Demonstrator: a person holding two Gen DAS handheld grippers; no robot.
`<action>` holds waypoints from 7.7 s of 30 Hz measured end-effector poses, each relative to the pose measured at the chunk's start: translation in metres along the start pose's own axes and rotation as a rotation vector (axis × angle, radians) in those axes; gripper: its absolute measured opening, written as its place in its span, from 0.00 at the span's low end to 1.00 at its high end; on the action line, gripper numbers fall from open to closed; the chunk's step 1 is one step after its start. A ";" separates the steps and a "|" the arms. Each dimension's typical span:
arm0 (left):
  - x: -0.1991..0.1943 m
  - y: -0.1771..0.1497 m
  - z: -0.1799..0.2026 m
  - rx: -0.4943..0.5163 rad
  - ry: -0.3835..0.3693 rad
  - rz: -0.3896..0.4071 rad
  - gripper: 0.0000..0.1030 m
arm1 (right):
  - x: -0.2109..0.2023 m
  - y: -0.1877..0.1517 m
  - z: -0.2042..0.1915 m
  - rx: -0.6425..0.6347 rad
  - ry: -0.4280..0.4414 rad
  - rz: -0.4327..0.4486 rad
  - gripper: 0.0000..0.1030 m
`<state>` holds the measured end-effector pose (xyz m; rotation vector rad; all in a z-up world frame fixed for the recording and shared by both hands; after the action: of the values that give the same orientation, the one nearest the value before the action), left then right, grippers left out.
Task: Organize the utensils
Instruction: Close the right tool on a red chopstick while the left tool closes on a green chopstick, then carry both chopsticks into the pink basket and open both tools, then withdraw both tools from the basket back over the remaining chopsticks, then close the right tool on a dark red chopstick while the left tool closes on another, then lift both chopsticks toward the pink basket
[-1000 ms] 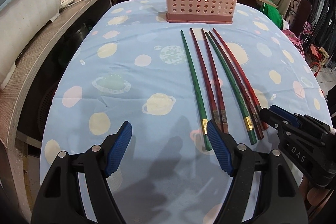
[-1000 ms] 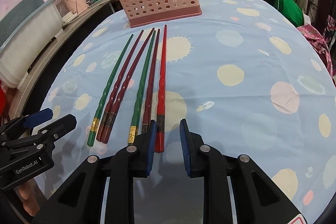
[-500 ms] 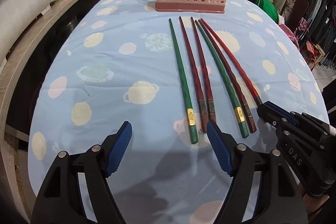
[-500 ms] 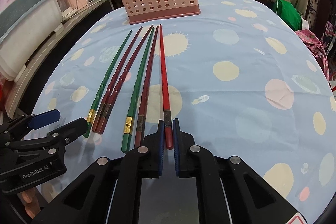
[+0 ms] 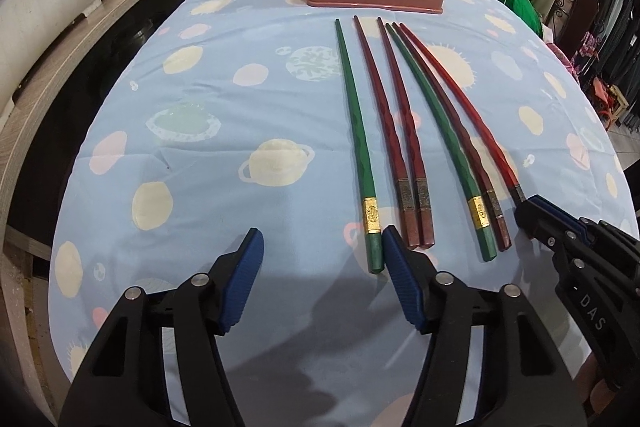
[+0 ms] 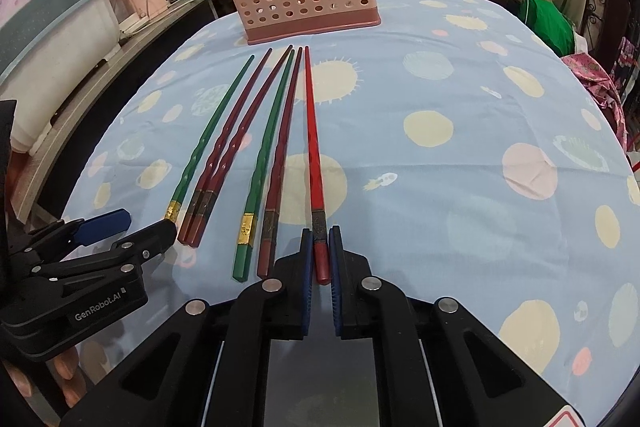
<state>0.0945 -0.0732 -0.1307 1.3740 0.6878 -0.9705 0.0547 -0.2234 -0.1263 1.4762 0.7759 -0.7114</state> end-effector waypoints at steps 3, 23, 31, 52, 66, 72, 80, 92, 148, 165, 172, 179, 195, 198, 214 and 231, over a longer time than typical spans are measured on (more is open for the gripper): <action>-0.001 0.001 0.005 0.019 -0.013 0.012 0.30 | -0.001 -0.001 -0.002 -0.008 -0.005 -0.001 0.08; -0.059 0.045 0.003 -0.024 -0.106 0.081 0.07 | -0.093 0.055 0.012 0.073 0.052 0.195 0.07; -0.103 0.111 0.008 -0.028 -0.139 0.185 0.07 | -0.136 0.124 0.033 0.047 0.007 0.312 0.07; -0.203 0.305 0.026 -0.088 -0.192 0.487 0.07 | -0.192 0.316 0.046 0.009 0.026 0.631 0.07; -0.181 0.373 0.059 -0.055 -0.169 0.548 0.07 | -0.124 0.386 0.061 0.043 0.021 0.594 0.07; -0.136 0.367 0.062 -0.057 -0.139 0.487 0.07 | -0.071 0.370 0.062 0.051 0.032 0.491 0.07; -0.127 0.354 0.051 -0.070 -0.107 0.505 0.49 | -0.079 0.352 0.065 0.071 0.000 0.487 0.33; -0.149 0.290 0.030 -0.042 -0.083 0.477 0.58 | -0.127 0.281 0.041 0.022 -0.008 0.484 0.45; -0.046 0.033 -0.019 -0.028 0.010 0.118 0.58 | -0.003 0.006 -0.026 -0.083 -0.017 0.012 0.22; -0.025 0.022 0.001 0.002 -0.041 0.060 0.61 | -0.001 0.001 -0.018 -0.077 -0.029 0.011 0.07; -0.009 0.018 0.017 0.000 -0.074 0.027 0.61 | -0.005 -0.005 -0.014 -0.058 -0.011 0.010 0.07; 0.004 0.015 0.019 0.004 -0.041 0.018 0.63 | -0.005 -0.006 -0.013 -0.054 -0.005 0.011 0.07; 0.005 0.013 0.028 0.055 -0.044 0.030 0.21 | -0.006 -0.007 -0.013 -0.058 -0.004 0.008 0.07; 0.005 0.012 0.029 0.054 -0.071 0.012 0.07 | -0.007 -0.007 -0.013 -0.055 -0.003 0.007 0.07; -0.058 0.041 0.025 0.017 -0.123 0.086 0.07 | -0.088 0.046 -0.005 -0.016 -0.002 0.176 0.07; -0.162 0.170 0.030 -0.025 -0.250 0.299 0.07 | -0.178 0.190 0.035 -0.017 -0.017 0.460 0.07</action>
<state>0.1633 -0.0880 0.0951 1.2632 0.2951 -0.8706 0.1061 -0.2701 0.1266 1.5566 0.4025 -0.3660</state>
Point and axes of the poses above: each gripper's, at about its wrist camera, not at the fingertips, and x roughly the way its jaws point, z to its right, y to its top, the point moved 7 cm from there along x, roughly the way its jaws point, and after that the axes turned 11 degrees about -x, right-handed, at the moved point
